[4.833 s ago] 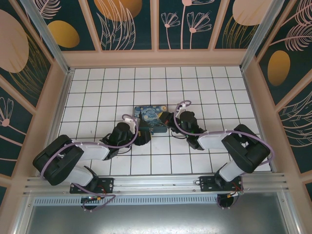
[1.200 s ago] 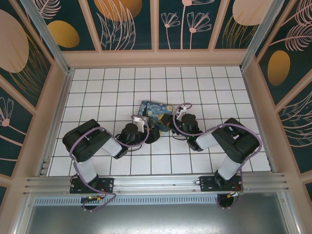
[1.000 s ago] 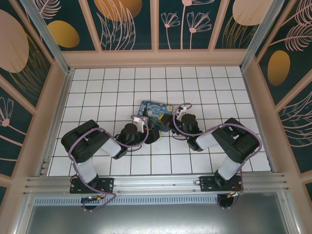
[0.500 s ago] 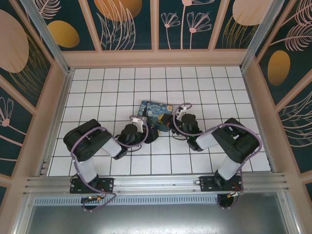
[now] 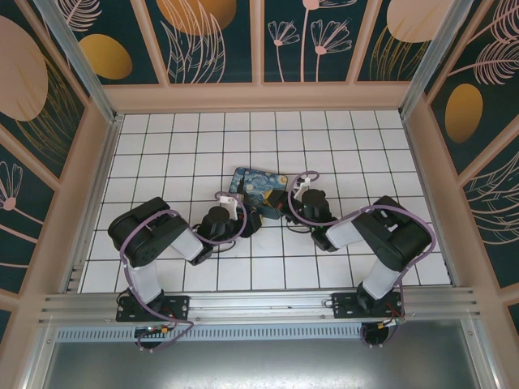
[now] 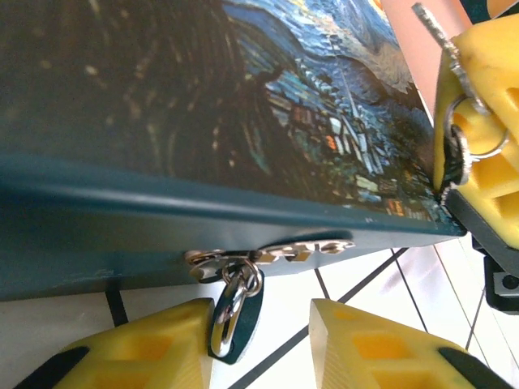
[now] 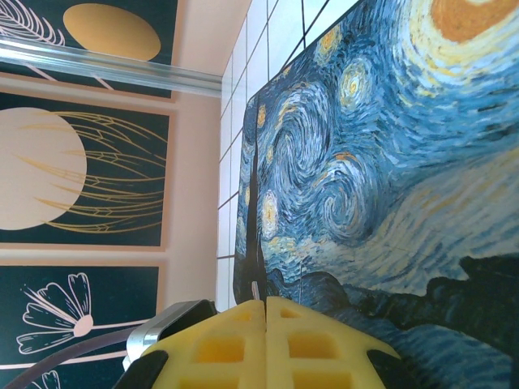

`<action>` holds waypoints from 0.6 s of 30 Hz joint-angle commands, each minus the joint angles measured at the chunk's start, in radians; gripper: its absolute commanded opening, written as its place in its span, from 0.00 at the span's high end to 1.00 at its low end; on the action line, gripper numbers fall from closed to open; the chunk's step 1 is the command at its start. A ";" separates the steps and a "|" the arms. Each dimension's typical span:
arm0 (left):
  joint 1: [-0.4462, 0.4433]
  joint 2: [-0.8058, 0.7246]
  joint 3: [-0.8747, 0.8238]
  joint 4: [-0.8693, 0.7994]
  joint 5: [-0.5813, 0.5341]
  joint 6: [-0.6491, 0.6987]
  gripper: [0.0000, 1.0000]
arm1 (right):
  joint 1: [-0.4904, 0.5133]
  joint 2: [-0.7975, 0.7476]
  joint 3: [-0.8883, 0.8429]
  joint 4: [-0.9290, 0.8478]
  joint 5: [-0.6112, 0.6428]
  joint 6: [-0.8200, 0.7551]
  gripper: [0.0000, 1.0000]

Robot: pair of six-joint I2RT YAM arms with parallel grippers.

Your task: Unlock the padlock with the key

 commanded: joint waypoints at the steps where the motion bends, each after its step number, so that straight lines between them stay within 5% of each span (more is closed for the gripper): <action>1: -0.005 0.013 0.024 -0.016 -0.015 0.002 0.67 | -0.004 -0.003 -0.012 -0.050 0.001 0.000 1.00; 18: -0.006 -0.048 0.062 -0.102 0.000 -0.032 1.00 | 0.019 -0.207 0.035 -0.229 0.007 -0.071 1.00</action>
